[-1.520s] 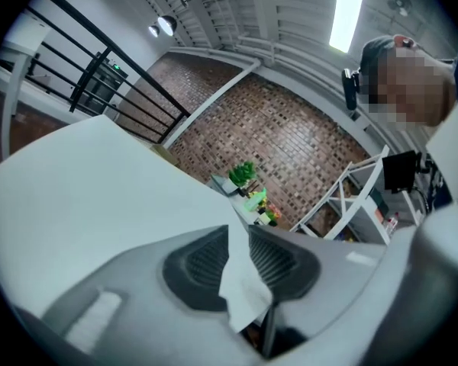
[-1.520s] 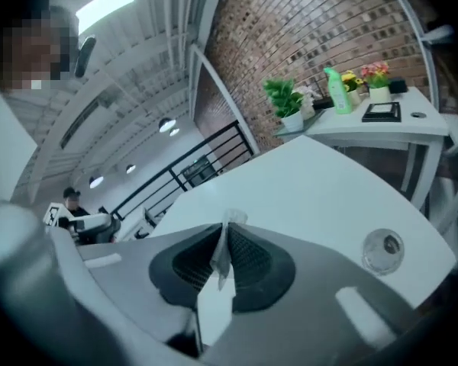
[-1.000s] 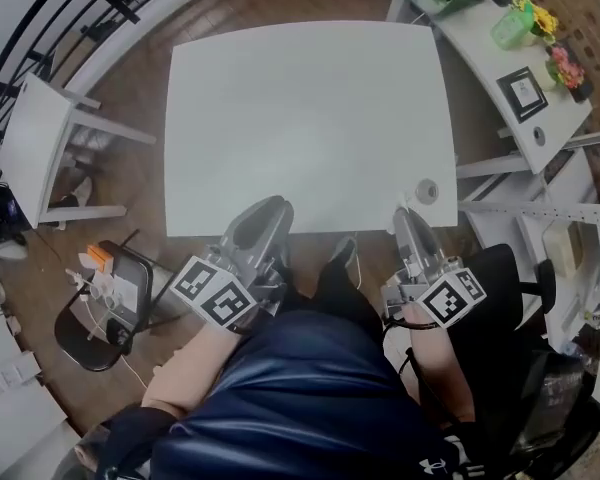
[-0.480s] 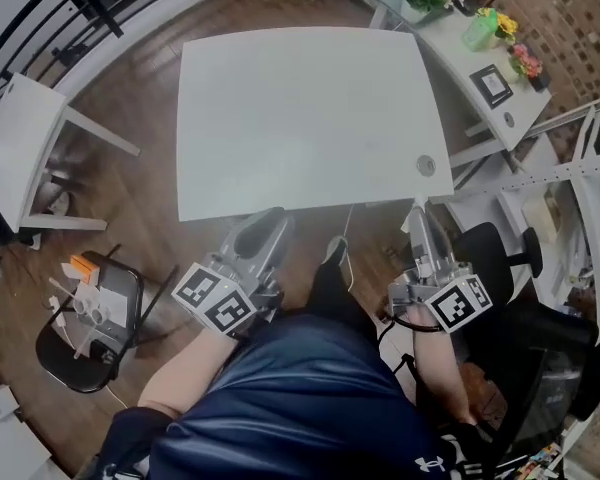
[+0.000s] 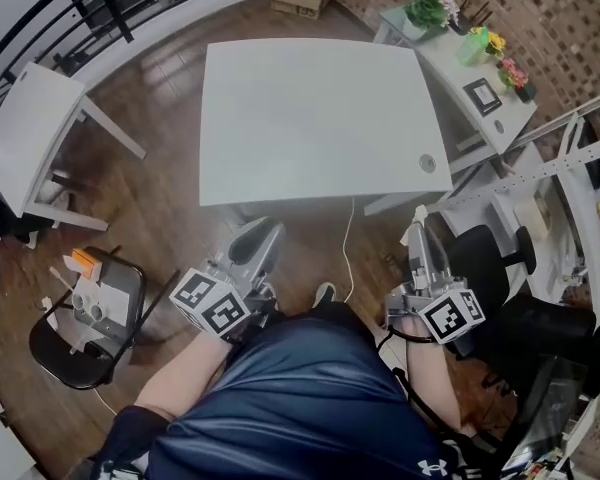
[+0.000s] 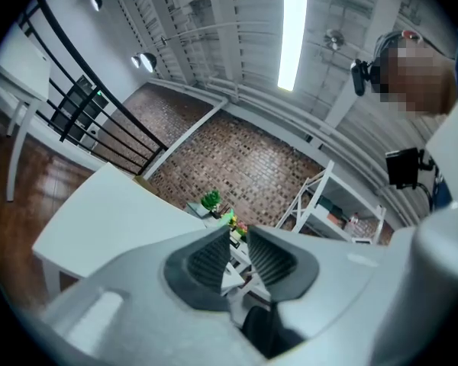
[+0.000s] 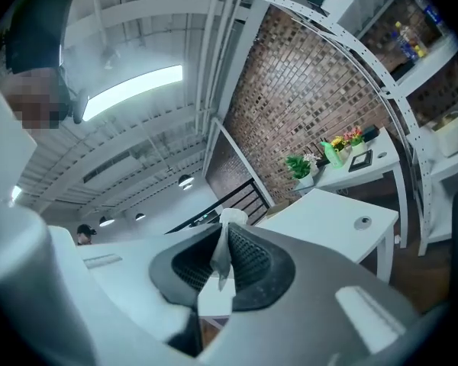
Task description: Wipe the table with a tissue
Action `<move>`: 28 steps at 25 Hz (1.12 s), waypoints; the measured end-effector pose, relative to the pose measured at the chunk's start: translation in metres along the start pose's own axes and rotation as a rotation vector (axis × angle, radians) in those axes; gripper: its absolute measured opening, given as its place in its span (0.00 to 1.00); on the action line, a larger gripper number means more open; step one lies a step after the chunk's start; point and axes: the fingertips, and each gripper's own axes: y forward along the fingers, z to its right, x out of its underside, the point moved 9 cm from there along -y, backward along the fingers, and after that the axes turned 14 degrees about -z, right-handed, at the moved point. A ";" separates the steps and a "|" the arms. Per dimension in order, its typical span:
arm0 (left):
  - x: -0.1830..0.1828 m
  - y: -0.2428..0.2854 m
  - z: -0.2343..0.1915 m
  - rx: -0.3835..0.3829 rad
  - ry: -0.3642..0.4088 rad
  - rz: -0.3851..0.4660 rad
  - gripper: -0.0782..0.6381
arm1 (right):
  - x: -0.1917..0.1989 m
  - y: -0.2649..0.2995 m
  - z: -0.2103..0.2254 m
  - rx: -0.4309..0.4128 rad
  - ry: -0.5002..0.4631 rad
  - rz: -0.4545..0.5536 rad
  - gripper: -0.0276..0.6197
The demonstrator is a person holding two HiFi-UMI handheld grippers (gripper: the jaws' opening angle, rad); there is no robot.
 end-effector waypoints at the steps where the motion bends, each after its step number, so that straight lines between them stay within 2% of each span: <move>1: 0.000 0.000 0.005 -0.004 0.004 0.008 0.21 | 0.000 -0.002 0.001 -0.004 -0.004 -0.002 0.09; 5: 0.005 0.002 0.023 -0.009 -0.010 0.041 0.21 | -0.001 -0.008 0.008 -0.027 -0.009 -0.003 0.09; 13: 0.010 0.017 0.044 -0.034 -0.009 0.021 0.21 | -0.006 -0.013 0.024 -0.076 0.015 0.011 0.09; 20: 0.002 0.035 0.061 -0.023 0.031 0.023 0.21 | -0.020 -0.025 0.034 -0.071 -0.023 0.036 0.09; 28: 0.008 0.040 0.058 -0.016 0.017 0.032 0.21 | -0.021 -0.027 0.037 -0.065 -0.032 0.033 0.09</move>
